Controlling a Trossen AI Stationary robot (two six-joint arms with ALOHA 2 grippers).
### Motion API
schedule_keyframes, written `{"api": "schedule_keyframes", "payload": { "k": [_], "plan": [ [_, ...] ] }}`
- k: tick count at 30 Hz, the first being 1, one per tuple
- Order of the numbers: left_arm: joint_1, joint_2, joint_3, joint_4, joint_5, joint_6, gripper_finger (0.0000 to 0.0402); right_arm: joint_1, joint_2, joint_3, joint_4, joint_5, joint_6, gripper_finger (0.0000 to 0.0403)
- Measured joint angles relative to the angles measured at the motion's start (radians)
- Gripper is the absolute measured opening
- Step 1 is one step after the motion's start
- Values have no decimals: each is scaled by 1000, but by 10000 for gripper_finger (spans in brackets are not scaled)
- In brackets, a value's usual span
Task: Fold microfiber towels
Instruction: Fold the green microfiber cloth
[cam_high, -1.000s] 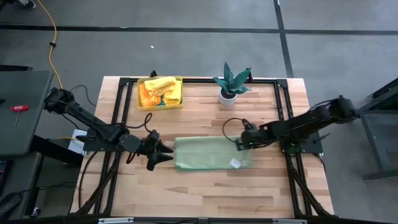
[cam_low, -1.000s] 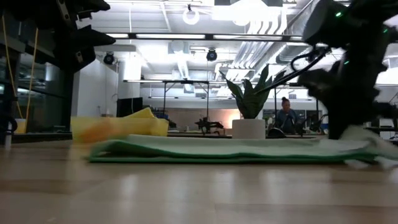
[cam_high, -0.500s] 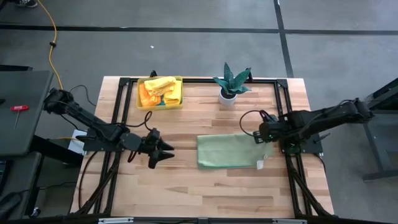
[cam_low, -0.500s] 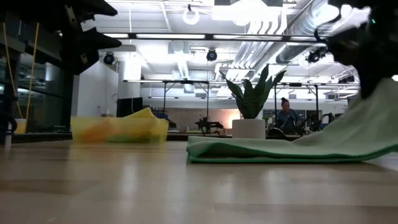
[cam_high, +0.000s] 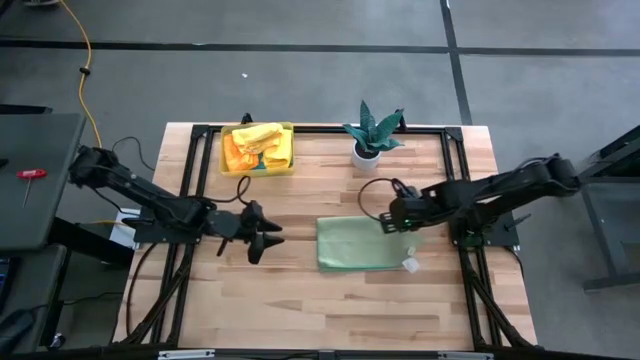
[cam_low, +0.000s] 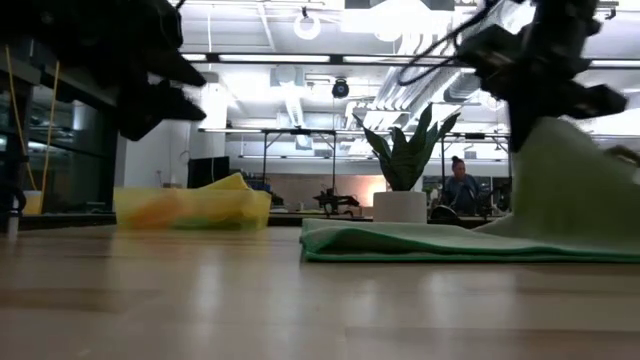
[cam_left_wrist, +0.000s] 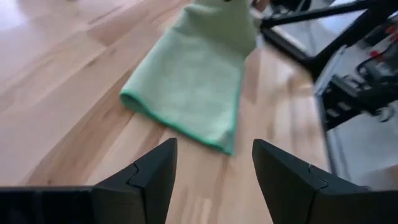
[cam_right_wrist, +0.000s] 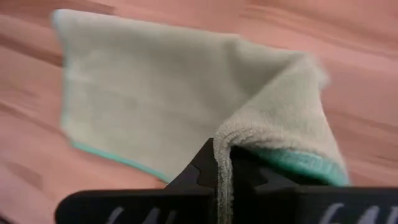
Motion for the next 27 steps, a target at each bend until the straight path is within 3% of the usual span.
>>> {"api": "schedule_keyframes", "payload": {
  "k": [9, 22, 27],
  "plan": [
    [33, 185, 0, 23, 62, 0, 197, 0, 201, 59, 256, -1, -27, 0],
    [48, 453, 1, 264, 74, -18, 197, 0, 393, 158, 449, 35, -18, 0],
    [52, 518, 36, 277, 85, -19, 197, 0, 430, 171, 487, 78, 29, 0]
  ]
}}
